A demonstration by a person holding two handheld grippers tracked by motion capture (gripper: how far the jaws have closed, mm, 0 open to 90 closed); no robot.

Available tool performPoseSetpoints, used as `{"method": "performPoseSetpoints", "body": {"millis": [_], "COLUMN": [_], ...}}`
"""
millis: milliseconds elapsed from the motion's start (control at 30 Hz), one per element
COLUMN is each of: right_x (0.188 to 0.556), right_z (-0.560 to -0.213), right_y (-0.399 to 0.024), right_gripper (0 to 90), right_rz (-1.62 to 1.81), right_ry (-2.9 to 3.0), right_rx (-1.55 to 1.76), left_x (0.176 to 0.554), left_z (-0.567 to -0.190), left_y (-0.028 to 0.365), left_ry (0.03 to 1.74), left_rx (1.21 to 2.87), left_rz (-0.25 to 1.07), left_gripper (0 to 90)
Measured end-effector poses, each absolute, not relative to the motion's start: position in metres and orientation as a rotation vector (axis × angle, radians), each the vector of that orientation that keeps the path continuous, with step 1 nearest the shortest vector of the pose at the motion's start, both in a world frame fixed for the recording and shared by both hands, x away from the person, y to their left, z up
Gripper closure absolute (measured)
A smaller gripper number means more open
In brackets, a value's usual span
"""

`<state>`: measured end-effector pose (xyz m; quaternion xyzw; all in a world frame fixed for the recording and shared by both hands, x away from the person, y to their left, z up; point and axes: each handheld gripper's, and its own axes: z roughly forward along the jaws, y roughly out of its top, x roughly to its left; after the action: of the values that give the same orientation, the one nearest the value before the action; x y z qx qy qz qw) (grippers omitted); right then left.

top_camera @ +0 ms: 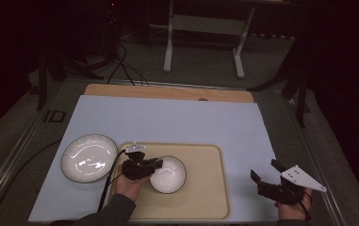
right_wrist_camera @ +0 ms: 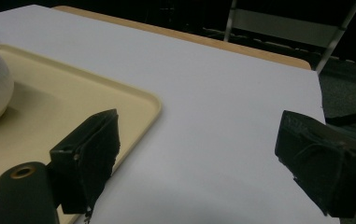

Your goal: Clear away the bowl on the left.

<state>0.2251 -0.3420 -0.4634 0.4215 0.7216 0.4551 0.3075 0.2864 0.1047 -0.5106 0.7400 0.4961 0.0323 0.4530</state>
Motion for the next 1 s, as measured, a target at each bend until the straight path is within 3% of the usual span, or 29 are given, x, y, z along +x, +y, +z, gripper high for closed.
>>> {"method": "performPoseSetpoints", "body": {"millis": [467,767,1000], "right_x": [0.225,0.224,0.224], "right_z": [-0.463,-0.463,-0.463], "right_y": [-0.342,-0.342,-0.343], "right_gripper": [13.6,13.6,13.6], "right_rz": [1.204,1.204,1.206], "right_ry": [1.907,1.904,1.902], "right_rx": [1.119,1.117,1.116], "left_x": [0.29,0.291,0.29], "left_z": [-0.518,-0.515,-0.508], "left_y": [0.103,0.106,0.115], "left_ry": [1.255,1.284,1.311], "left_rx": [1.872,1.863,1.823], "left_rz": [0.169,0.201,0.21], "left_gripper": [75.5,53.5,45.2]}}
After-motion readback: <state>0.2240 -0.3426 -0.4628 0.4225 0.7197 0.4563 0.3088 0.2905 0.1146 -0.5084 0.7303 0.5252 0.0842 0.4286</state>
